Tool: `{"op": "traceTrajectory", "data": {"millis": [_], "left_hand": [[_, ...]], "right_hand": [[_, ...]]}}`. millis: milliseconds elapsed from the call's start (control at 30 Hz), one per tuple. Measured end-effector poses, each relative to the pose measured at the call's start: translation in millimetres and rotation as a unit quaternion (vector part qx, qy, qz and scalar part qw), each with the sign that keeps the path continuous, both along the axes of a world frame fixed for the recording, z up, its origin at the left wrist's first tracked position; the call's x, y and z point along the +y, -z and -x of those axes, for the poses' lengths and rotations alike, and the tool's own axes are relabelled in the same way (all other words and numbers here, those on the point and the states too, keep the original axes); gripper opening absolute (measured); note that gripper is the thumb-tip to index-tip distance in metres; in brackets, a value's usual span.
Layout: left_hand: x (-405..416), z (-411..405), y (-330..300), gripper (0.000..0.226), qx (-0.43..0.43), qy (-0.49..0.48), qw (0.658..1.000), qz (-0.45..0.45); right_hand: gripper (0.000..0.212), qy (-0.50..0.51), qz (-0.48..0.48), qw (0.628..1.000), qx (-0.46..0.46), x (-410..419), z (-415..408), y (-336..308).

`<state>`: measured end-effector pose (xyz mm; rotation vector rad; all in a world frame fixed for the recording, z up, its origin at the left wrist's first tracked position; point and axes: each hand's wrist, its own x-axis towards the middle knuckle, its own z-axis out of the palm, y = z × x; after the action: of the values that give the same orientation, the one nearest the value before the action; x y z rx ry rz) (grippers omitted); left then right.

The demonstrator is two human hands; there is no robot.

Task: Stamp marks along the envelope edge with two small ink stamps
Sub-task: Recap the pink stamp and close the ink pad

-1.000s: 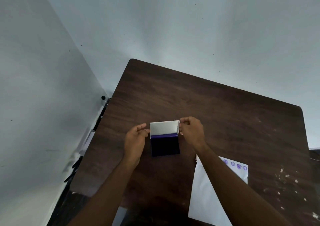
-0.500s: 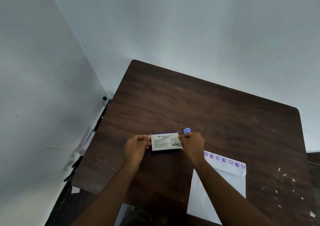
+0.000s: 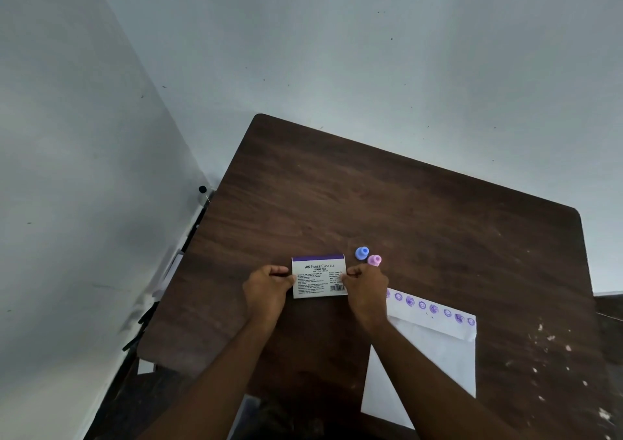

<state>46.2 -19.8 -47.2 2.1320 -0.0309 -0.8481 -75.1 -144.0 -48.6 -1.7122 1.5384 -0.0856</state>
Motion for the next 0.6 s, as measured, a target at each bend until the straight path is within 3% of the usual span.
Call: {"op": "traceTrajectory", "data": {"millis": [600], "left_hand": [[-2,-11,11,0.028,0.017,0.003,1.0,-0.015]], "right_hand": [[0.006,0.018,-0.034,0.999,0.001,-5,-3,6]]}}
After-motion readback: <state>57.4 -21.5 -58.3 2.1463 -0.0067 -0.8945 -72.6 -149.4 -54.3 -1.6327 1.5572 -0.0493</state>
